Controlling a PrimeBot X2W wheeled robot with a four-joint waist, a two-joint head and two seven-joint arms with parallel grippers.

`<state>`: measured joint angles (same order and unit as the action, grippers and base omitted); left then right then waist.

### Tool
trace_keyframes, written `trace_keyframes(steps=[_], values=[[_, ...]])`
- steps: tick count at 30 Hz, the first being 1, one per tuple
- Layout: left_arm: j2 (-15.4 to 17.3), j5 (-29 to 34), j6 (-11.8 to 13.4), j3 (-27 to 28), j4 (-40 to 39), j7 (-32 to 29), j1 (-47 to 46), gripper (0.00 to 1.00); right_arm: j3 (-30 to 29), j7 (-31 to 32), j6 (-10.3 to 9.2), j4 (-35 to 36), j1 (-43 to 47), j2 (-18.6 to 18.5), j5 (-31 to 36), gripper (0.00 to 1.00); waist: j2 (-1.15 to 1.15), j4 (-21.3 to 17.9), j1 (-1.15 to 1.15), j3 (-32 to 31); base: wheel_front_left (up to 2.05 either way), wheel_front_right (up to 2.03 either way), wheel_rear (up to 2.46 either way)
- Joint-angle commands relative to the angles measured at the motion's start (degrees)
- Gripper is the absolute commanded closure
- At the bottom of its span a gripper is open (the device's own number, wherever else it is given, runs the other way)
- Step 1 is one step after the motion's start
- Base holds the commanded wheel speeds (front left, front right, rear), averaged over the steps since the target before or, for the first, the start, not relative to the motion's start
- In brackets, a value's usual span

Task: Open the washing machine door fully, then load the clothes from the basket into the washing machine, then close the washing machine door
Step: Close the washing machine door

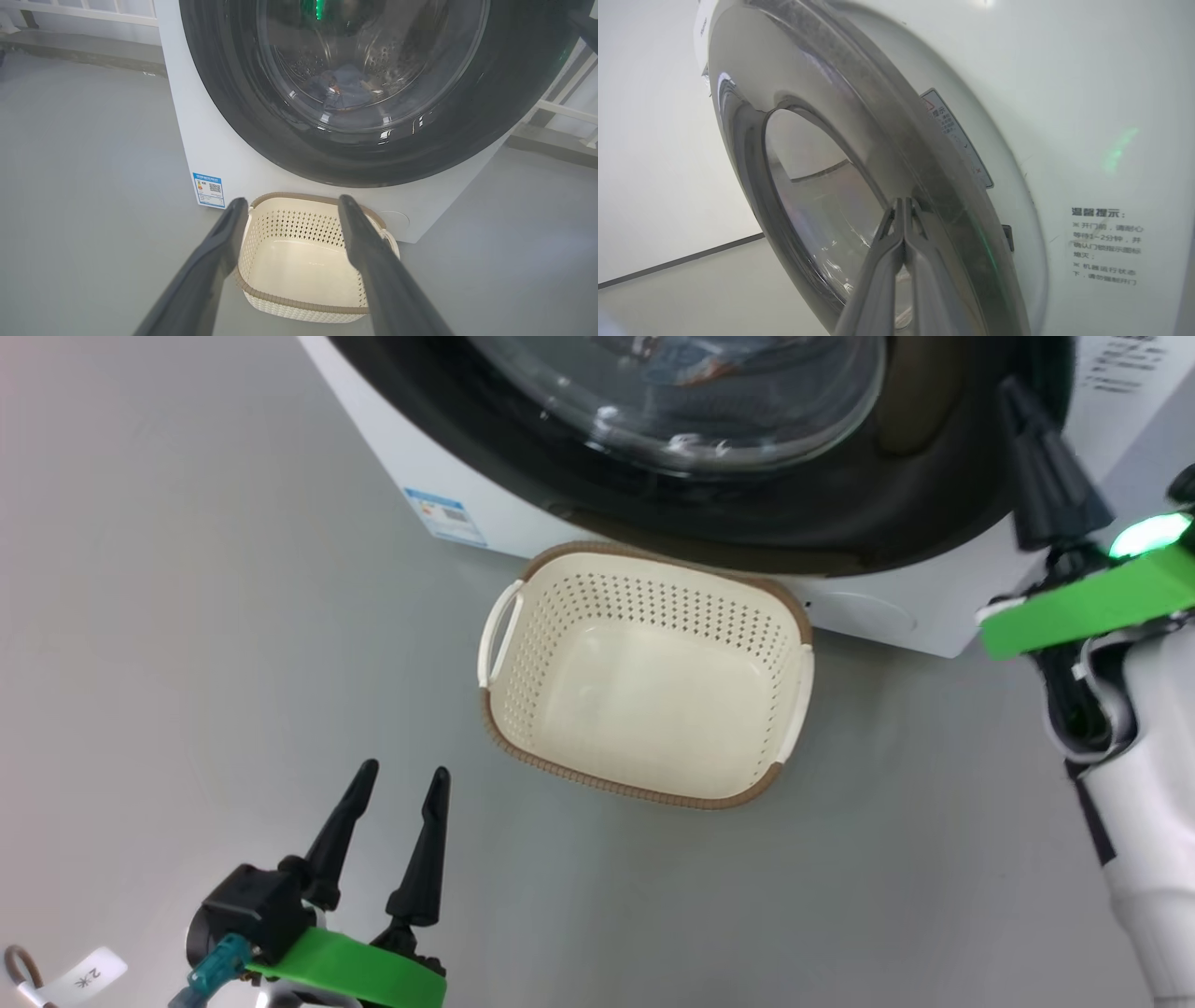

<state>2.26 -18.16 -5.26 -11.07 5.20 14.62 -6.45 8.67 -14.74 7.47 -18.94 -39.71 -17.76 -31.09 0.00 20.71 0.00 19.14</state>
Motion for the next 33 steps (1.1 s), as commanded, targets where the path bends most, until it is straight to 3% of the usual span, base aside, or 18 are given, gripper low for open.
trace_keyframes(steps=[1,11,19,24,25,26,33], values=[[0.62,-0.54,0.40,1.53,-1.60,0.38,-1.86,0.00,0.15,-0.26,0.02,0.95,-1.53,-0.07,0.47,1.00,0.00,1.02,0.00,1.08,0.00,0.00,0.00],[0.62,-1.51,1.27,-0.59,-2.05,0.38,-3.82,0.00,-4.83,-0.26,0.02,-1.47,-7.56,-0.47,2.74,1.00,0.00,2.49,0.00,3.46,0.00,0.00,0.00],[0.62,-1.00,1.32,0.32,-0.99,0.38,-3.35,0.00,-0.71,-0.26,0.02,-0.70,-2.42,-0.03,2.81,0.99,0.00,1.09,0.00,1.41,0.00,0.00,0.00],[0.62,0.01,0.71,1.91,0.78,0.38,-2.94,0.00,0.47,-0.26,0.02,-0.11,3.73,0.35,2.40,0.53,0.00,-0.87,0.00,-0.78,0.00,0.00,0.00],[0.62,0.29,0.56,2.21,1.12,0.38,-2.86,0.00,0.50,-0.26,0.02,0.04,5.08,0.50,2.40,0.17,0.00,-1.31,0.00,-1.27,0.00,0.00,0.00],[0.62,0.57,0.39,2.56,1.45,0.38,-2.73,0.00,0.51,-0.26,0.02,0.22,6.50,0.64,2.45,0.00,0.00,-1.79,0.00,-1.77,0.00,0.00,0.00],[0.62,2.89,-1.24,5.66,4.52,0.38,-1.45,0.00,0.50,-0.26,0.02,1.31,15.89,1.40,2.91,0.00,0.00,-6.08,0.00,-5.13,0.00,0.00,0.00]])
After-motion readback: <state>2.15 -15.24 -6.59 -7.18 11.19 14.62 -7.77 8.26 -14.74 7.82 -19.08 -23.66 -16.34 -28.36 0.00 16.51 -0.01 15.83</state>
